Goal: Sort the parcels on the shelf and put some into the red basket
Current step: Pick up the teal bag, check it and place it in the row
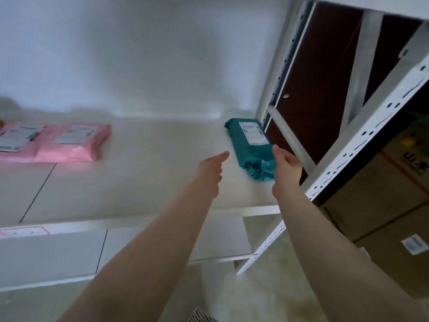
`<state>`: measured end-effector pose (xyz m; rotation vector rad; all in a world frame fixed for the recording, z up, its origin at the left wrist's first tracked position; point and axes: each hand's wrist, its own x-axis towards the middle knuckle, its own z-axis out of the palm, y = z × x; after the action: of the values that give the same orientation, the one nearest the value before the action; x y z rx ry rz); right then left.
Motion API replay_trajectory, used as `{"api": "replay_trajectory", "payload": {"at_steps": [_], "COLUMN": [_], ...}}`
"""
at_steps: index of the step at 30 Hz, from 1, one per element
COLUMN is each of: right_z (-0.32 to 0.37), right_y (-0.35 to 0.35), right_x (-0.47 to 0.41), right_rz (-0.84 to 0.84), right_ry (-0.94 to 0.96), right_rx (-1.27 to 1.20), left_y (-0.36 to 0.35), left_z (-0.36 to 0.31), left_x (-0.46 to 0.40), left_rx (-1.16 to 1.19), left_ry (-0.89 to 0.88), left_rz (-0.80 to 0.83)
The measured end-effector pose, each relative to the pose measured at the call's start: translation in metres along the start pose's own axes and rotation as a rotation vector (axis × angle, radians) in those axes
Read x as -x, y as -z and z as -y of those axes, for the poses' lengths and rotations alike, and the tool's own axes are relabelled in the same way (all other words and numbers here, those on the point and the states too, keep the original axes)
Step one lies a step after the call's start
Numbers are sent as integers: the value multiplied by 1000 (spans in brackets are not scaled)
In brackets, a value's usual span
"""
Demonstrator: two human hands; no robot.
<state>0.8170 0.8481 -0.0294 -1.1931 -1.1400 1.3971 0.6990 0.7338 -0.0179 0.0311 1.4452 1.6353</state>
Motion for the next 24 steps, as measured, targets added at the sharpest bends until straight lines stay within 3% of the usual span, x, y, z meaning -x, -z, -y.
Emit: {"api": "replay_trajectory", "payload": {"at_steps": [5,10,15,24], "right_z": [-2,-10,-17,-39], "right_y": [-12,-19,-23,-37], "right_x": [-47,-85,-103,-78], "right_rz": [50,101,113,159], "right_ry": [121,40,-72,5], "right_rx": [381,648,732,724], "left_y": [-27,-46,-65,-56], "left_z": [-10,-12,-8,-14], "left_x": [-33,-61,-79,-87], "left_rx": [-98,-148,-184,-138], "left_ry": [29,78,99,99], "left_rz": [-2,-19,19,-32]}}
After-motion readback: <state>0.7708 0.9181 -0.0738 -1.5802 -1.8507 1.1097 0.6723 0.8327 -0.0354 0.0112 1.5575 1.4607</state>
